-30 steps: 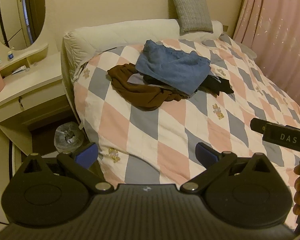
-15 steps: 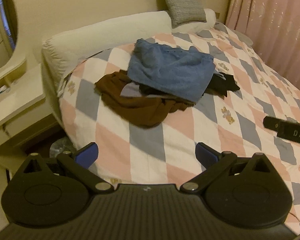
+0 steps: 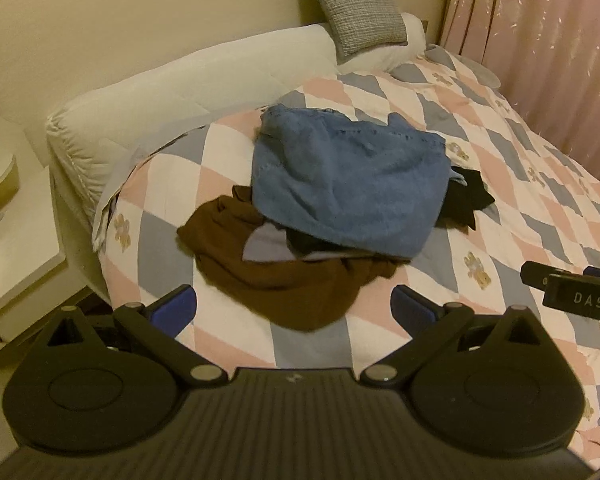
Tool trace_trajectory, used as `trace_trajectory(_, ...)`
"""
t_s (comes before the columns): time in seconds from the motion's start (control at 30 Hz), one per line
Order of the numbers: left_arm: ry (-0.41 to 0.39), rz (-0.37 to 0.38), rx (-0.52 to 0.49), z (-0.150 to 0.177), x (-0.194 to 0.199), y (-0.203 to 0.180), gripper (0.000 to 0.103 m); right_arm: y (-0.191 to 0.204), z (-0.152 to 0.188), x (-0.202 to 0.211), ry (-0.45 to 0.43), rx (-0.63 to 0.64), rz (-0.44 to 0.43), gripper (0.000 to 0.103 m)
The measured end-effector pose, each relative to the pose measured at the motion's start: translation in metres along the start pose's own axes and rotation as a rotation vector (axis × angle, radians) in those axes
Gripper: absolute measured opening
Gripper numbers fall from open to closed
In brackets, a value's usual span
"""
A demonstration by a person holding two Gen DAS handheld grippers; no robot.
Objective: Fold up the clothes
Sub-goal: 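Move both grippers toward the blue jeans on the clothes pile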
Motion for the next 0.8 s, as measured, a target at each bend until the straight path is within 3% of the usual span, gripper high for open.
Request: trace_trajectory(0.8,0.087,0.045,-0.034,-0.120,-0.113,0.067,0.102,0.060,-0.086,-0.107,0.100,-0.035,0.086,0.103)
Point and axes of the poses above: each gripper's, at about its wrist camera, not at the fingertips, and x roughly against the way its jaws point, y to its left, z to its underside, the point moved 10 cm from there along -x, roughly the way its jaws point, and after that the axes turned 13 degrees about y, right-handed, at the moved point
